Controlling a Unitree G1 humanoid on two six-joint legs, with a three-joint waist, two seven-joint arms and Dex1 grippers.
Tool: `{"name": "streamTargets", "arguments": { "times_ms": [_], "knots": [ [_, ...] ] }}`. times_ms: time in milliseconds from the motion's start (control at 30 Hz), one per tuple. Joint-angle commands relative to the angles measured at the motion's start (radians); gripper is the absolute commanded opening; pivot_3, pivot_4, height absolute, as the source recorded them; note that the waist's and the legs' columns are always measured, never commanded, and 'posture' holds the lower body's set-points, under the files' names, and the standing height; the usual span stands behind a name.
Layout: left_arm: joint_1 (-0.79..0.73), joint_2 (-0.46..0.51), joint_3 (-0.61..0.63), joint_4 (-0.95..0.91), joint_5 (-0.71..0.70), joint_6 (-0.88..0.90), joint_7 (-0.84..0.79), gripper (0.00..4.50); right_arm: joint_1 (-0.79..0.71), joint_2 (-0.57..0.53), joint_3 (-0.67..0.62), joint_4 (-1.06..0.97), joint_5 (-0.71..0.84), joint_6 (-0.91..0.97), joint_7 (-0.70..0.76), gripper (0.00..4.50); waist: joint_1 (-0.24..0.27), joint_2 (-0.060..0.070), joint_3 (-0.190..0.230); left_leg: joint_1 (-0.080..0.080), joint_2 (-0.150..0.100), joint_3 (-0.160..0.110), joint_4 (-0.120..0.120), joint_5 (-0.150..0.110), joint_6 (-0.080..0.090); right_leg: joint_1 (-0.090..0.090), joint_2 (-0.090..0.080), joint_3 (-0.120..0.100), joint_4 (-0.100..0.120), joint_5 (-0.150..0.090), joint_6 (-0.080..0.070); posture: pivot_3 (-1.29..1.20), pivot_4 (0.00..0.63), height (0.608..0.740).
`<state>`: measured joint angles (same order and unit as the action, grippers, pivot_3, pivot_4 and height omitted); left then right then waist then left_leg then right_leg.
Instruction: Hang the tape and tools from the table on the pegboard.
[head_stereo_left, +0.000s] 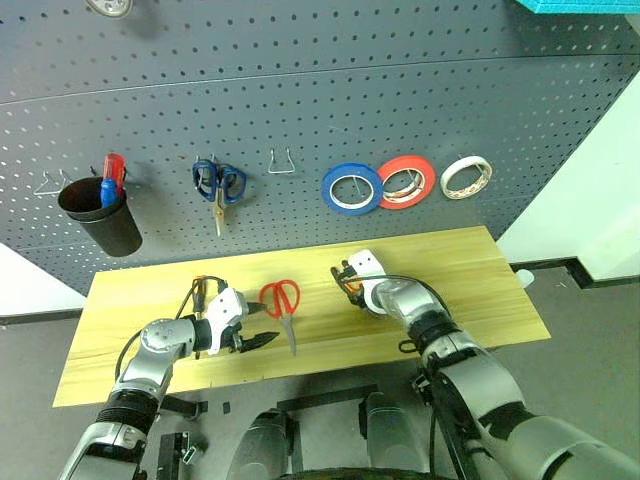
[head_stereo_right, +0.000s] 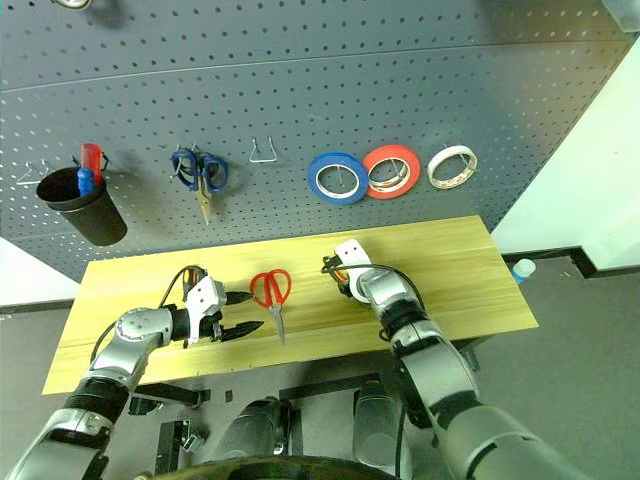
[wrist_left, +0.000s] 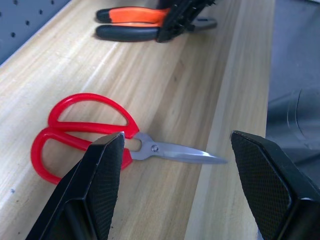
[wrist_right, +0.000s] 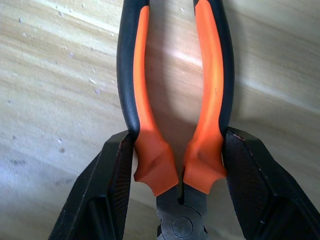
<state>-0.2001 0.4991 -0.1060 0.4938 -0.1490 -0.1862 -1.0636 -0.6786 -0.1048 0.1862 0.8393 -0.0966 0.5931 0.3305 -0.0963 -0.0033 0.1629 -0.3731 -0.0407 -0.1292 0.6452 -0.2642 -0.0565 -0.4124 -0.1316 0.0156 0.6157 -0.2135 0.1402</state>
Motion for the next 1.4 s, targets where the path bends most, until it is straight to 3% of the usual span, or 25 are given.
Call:
{"name": "streamTargets", "arguments": {
  "times_ms": [33,100,233,367,500,833,1400],
  "knots": [
    [0.025,0.01,0.085,-0.084,-0.08,-0.018,0.013,3.56,0.115,-0.096,0.087,-0.318,-0.051,-0.165,0.094,2.3,0.001,0.0,0.0,0.0,0.0,0.0,0.0,0.0,0.0,-0.001,0.0,0.0,0.0,0.0,0.0,-0.08,0.1,0.733],
    [0.056,0.013,0.137,-0.13,-0.128,-0.017,0.023,3.56,0.207,-0.177,0.12,-0.516,-0.049,-0.327,0.177,2.3,-0.002,0.001,0.0,-0.002,0.0,0.001,-0.001,0.0,0.0,-0.002,0.0,0.0,-0.001,-0.001,0.001,-0.09,0.102,0.733],
    [0.093,0.016,0.211,-0.17,-0.173,-0.019,0.051,3.56,0.27,-0.228,0.086,-0.736,0.052,-0.426,0.295,2.3,-0.01,0.0,0.001,0.0,0.001,0.002,-0.002,0.0,0.0,-0.002,0.0,0.001,-0.001,-0.003,0.006,-0.1,0.107,0.733],
    [0.103,0.008,0.25,-0.169,-0.184,-0.035,0.08,3.56,0.245,-0.211,0.075,-0.859,0.116,-0.484,0.357,2.3,-0.004,0.0,0.001,0.001,0.004,0.002,-0.001,0.0,0.0,0.0,0.003,0.001,0.0,-0.003,0.005,-0.1,0.106,0.733],
    [0.079,-0.017,0.277,-0.166,-0.182,-0.091,0.129,3.56,0.109,-0.114,0.072,-0.883,0.151,-0.515,0.341,2.3,0.002,0.0,0.001,0.0,0.004,0.002,0.0,0.0,0.0,0.0,0.003,0.001,-0.002,-0.001,0.002,-0.09,0.107,0.733],
    [0.161,-0.035,0.308,-0.312,-0.197,-0.096,0.216,3.56,-0.211,0.086,-0.017,-0.602,0.187,-0.639,0.225,2.3,0.003,0.0,0.002,0.0,0.004,0.001,-0.002,0.0,0.0,-0.003,0.003,0.001,-0.002,0.001,-0.002,-0.02,0.145,0.733],
    [0.436,-0.039,0.333,-0.714,-0.249,0.055,0.339,3.56,-0.468,0.138,-0.134,-0.114,0.212,-0.967,0.198,2.3,0.036,-0.005,0.069,-0.003,0.006,0.002,-0.016,0.001,-0.002,-0.015,0.006,0.003,0.0,-0.002,-0.008,0.07,0.255,0.733]
  ]
}}
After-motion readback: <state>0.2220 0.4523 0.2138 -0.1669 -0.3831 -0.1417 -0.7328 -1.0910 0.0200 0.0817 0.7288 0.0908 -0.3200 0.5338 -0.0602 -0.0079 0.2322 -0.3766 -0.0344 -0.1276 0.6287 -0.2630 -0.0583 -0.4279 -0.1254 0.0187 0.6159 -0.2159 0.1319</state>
